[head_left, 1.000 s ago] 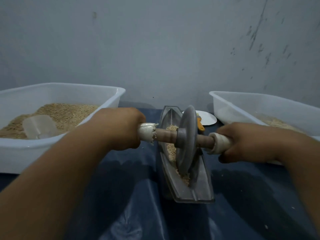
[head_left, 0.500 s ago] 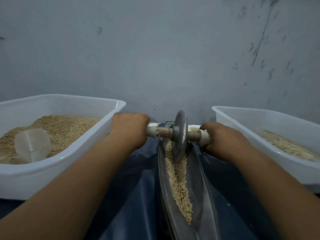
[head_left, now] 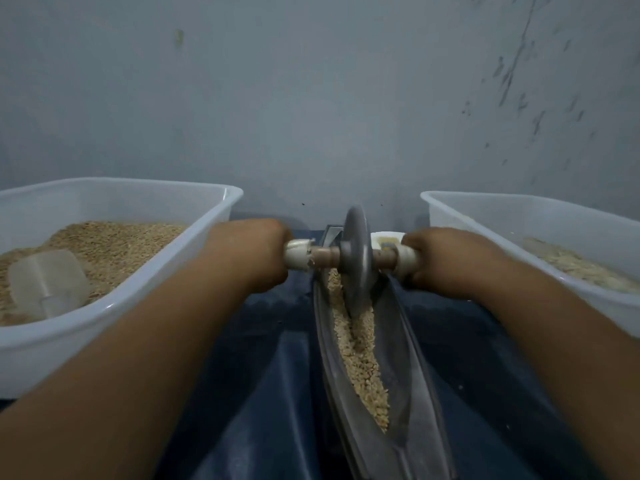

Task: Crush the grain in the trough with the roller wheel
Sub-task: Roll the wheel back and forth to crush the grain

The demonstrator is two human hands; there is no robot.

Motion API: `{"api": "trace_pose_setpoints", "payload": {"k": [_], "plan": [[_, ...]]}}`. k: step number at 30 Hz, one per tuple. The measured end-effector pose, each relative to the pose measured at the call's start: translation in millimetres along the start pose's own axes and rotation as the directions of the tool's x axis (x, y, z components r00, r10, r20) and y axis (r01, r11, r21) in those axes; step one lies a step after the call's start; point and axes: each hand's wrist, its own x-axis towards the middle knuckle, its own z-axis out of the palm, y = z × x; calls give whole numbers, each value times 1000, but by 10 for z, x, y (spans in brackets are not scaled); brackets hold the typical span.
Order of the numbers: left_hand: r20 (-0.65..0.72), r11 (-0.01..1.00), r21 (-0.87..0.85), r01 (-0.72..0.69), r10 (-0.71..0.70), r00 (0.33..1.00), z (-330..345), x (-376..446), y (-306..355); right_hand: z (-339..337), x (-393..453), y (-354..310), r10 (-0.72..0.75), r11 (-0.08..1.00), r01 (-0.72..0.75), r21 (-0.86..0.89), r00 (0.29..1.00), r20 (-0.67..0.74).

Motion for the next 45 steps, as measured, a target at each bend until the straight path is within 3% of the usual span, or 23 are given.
{"api": "trace_pose_setpoints", "payload": {"k": [2,4,5,7,9,12,14,16,18,20,21,23,27,29,32,35,38,41,43,45], "plan": [[-182,999,19,26,-22,983,158,1,-6,110,42,-35,-17,995,-7,-98,970,-241],[-169,1000,4,25,-24,985,189,22,-35,124,58,-39,-49,988,4,-155,957,-286],[-82,1000,-25,16,-18,996,155,35,-57,81,50,-24,-52,990,22,-136,975,-217],[171,996,-93,-14,29,985,20,38,-93,-91,-1,15,-54,998,57,-41,996,71],[372,993,-104,-50,85,924,-109,14,-96,-301,-105,44,-47,998,31,48,930,364],[443,993,-82,-89,116,889,-187,-30,-56,-411,-212,45,-42,998,15,56,846,532],[316,993,-86,-82,105,943,-171,-26,-25,-326,-166,29,-37,999,40,3,891,453],[123,996,-68,-48,56,991,-101,-17,10,-183,-84,14,-34,999,30,18,963,267],[-87,1000,-6,-25,24,996,-1,-10,43,-39,-22,13,2,1000,-3,19,999,49],[-152,999,22,-24,27,988,47,-5,53,50,14,25,-3,1000,0,-28,995,-96],[-101,999,15,-36,37,994,28,-1,48,53,15,31,-18,999,15,-33,995,-98],[117,997,-44,-64,69,991,-99,-14,33,-69,-32,41,-37,999,35,41,998,48],[499,990,-121,-74,125,858,-459,-138,66,-509,-266,12,-48,998,26,59,907,417],[579,990,-100,-103,142,803,-576,-205,118,-641,-379,-45,-44,999,36,26,852,522],[577,983,-27,-181,163,800,-620,-237,201,-678,-449,-97,-39,999,43,6,827,561],[510,986,-69,-153,166,844,-515,-185,215,-575,-382,-57,-20,999,32,-17,872,490],[259,991,-63,-119,131,957,-319,-103,168,-349,-218,-28,-26,999,31,-12,958,287],[1,995,-40,-91,91,996,-133,-38,137,-122,-84,-31,-24,999,24,37,1000,6],[-18,995,-60,-79,78,997,-100,-15,120,-60,-43,-18,-33,999,36,24,994,-108],[66,994,-53,-91,94,993,-181,-23,108,-122,-51,9,-56,998,57,14,997,-54]]}}
